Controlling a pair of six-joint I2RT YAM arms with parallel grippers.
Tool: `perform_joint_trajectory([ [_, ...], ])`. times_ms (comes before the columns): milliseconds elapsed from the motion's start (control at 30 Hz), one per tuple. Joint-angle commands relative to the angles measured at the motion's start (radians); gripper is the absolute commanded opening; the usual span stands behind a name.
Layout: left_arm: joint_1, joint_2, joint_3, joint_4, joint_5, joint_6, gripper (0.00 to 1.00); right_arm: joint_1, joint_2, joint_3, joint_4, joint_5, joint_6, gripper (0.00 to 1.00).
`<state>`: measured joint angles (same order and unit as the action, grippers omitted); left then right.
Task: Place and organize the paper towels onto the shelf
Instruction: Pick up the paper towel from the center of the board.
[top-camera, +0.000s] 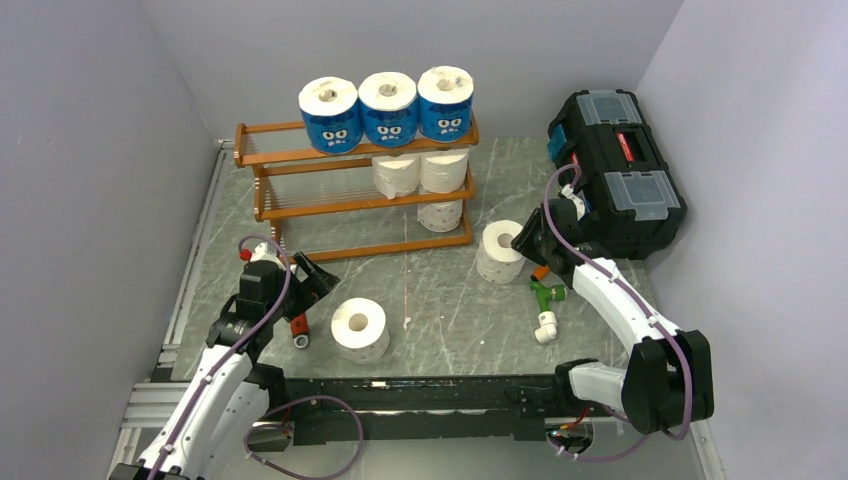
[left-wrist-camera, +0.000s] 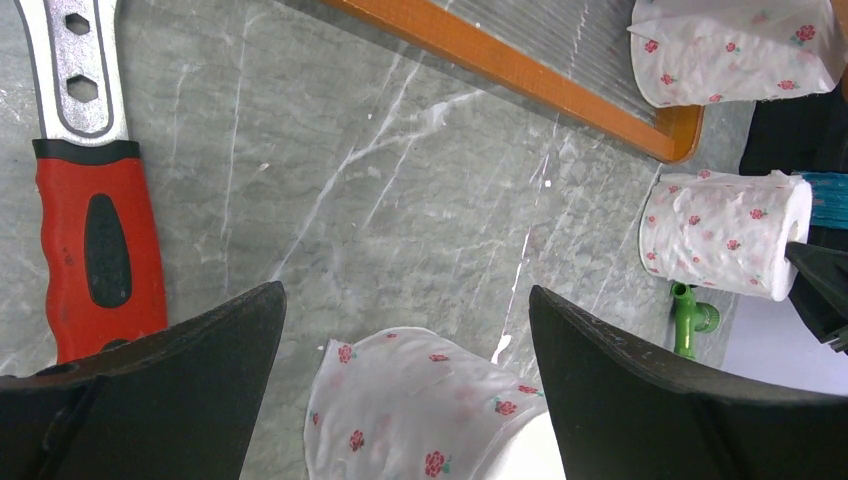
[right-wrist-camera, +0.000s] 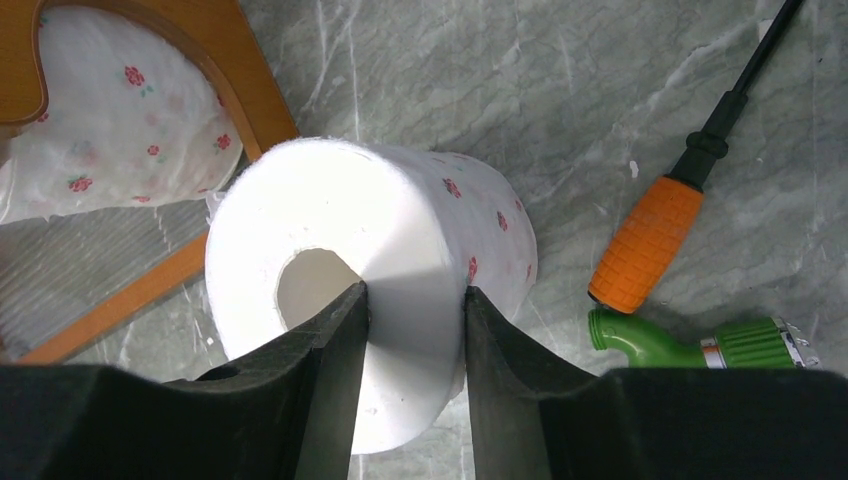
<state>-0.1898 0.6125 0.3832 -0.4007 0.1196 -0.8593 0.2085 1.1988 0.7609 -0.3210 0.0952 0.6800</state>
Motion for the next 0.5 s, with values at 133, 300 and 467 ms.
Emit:
perform_joint_trajectory([
  [133, -0.003, -0.005, 0.000, 0.031, 0.015, -0.004, 0.98, 0.010, -0.052, 0.019, -0.022, 0.007, -0.011, 0.34],
  [300, -0.003, -0.002, 0.007, 0.027, 0.021, 0.001, 0.98, 0.035, -0.123, 0.034, -0.062, 0.020, -0.003, 0.33],
  [467, -0.003, -0.005, 0.016, 0.012, 0.012, 0.009, 0.98, 0.095, -0.171, 0.051, -0.108, 0.047, -0.003, 0.33],
])
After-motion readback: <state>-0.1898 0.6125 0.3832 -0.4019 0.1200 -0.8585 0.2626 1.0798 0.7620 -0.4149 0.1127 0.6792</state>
